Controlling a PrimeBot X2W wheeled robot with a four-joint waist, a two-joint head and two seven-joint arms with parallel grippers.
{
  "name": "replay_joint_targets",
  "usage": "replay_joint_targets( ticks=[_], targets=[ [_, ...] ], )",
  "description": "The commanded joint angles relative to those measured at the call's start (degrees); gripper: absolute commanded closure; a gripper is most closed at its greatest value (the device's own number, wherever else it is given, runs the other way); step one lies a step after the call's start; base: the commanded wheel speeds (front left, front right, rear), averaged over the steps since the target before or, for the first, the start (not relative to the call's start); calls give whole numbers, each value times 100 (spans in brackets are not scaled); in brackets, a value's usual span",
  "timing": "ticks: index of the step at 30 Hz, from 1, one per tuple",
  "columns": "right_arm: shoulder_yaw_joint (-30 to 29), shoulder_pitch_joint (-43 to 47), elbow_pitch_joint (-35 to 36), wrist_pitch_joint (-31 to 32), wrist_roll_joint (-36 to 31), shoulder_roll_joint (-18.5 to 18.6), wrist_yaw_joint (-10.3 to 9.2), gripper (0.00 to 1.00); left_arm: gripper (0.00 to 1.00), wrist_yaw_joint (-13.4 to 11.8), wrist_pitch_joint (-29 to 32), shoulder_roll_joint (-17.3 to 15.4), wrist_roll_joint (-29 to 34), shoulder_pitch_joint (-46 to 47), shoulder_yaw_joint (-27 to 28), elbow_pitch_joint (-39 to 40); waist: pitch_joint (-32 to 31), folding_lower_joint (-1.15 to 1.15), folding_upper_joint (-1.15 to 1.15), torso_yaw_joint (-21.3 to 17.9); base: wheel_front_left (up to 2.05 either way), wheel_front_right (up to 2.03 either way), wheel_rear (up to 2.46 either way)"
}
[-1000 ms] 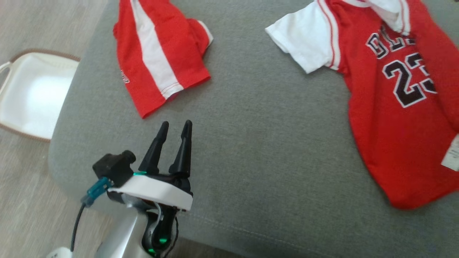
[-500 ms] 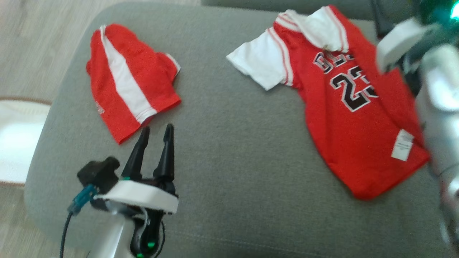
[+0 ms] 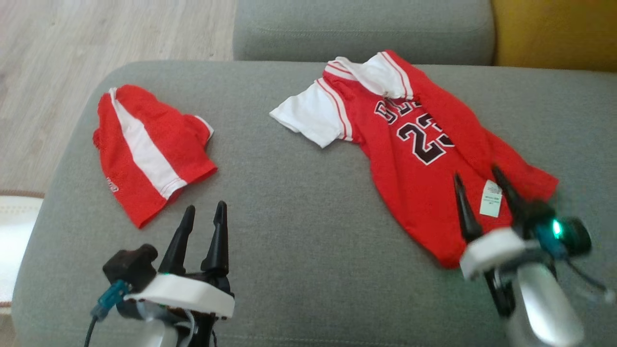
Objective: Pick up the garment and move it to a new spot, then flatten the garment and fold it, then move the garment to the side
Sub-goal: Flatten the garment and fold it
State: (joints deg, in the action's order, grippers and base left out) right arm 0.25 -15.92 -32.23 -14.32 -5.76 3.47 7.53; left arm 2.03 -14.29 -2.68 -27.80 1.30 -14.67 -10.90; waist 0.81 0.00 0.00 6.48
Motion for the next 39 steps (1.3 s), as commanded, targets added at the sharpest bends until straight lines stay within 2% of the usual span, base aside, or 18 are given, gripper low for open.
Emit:
replay_joint_targets(
  ticks=[1, 5, 8, 11, 15, 21, 26, 30, 34, 39],
  targets=[
    [110, -195, 268, -32, 50, -48, -4, 0, 0, 14, -71, -20, 62, 184, 190, 204, -26, 0, 0, -30, 0, 0, 0],
    [227, 437, 772, 92, 551, -56, -4, 0, 0, 24, -71, -20, 74, 164, 211, 218, -20, 0, 0, -80, 0, 0, 0],
    [252, 632, 1031, 198, 626, -57, -4, 0, 0, 34, -71, -20, 86, 164, 206, 220, -2, 0, 0, -114, 0, 0, 0],
    [140, 654, 1202, 342, 496, -57, -4, 0, 0, 36, -71, -20, 90, 182, 190, 224, 37, 0, 0, -123, 0, 0, 0],
    [-214, 484, 1276, 600, -66, -58, -4, 0, 0, 60, -71, -20, 101, 235, 137, 230, 171, 0, 0, -71, 0, 0, 0],
    [-701, 120, 985, 886, -1079, -35, -4, 0, 0, 93, -71, -20, 104, 334, 86, 195, 421, 0, 0, 106, 0, 0, 0],
    [-972, -230, 501, 1003, -1527, 168, -4, 0, 0, 124, -71, -20, 107, 422, 55, 169, 657, 0, 0, 233, 0, 0, 0],
    [-1130, -548, 124, 951, -1565, 256, -4, 0, 0, 150, -71, -20, 99, 485, 21, 149, 798, 0, 0, 328, 0, 0, 0],
    [-1205, -761, -152, 822, -1285, 136, -4, 0, 0, 156, -71, -20, 75, 532, 1, 128, 852, 0, 0, 407, 0, 0, 0],
    [-1252, -847, -271, 698, -1428, 92, -4, 0, 0, 137, -71, -20, 58, 543, -7, 125, 896, 0, 0, 392, 0, 0, 0]
  ],
)
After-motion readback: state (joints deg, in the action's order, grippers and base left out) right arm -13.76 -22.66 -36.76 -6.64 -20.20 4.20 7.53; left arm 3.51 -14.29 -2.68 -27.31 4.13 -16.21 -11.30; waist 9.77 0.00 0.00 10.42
